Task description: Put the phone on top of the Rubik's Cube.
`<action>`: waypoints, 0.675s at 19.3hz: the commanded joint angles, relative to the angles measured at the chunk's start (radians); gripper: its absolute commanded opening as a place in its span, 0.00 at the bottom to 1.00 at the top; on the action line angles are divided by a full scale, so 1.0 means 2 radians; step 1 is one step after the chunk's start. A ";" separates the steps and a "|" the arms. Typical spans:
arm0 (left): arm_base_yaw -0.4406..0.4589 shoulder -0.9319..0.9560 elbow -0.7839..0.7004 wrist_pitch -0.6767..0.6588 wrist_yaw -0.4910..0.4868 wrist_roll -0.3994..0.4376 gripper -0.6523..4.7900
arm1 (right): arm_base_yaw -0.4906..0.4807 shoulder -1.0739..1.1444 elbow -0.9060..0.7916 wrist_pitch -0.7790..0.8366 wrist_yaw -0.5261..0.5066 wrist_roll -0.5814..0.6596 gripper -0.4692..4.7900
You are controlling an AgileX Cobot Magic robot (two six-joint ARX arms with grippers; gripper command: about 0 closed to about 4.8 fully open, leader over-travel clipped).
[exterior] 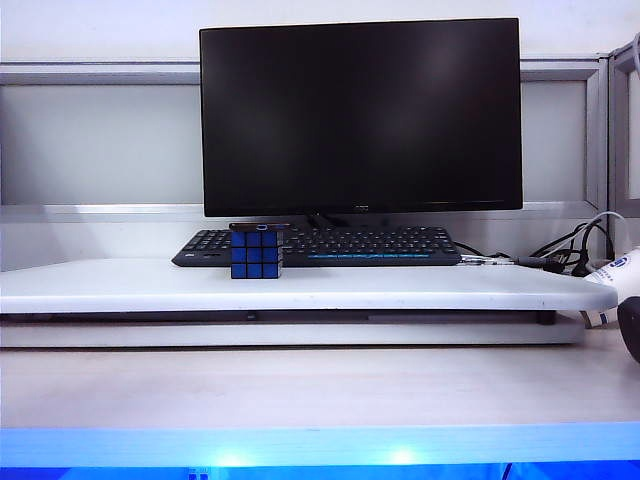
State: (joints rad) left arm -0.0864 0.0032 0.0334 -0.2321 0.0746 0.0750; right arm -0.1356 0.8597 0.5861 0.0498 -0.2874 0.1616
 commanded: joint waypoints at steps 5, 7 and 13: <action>0.001 0.000 0.000 -0.011 -0.025 0.004 0.11 | 0.049 -0.113 -0.090 -0.011 0.049 -0.012 0.07; 0.001 0.000 0.000 -0.011 -0.029 0.004 0.11 | 0.051 -0.138 -0.119 -0.012 0.049 -0.012 0.07; 0.001 0.000 0.000 -0.011 -0.074 0.012 0.11 | 0.053 -0.216 -0.188 -0.018 0.042 -0.012 0.07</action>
State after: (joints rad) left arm -0.0864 0.0032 0.0341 -0.2329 -0.0437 0.0792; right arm -0.0315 0.4530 0.2241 0.0090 -0.2024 0.1394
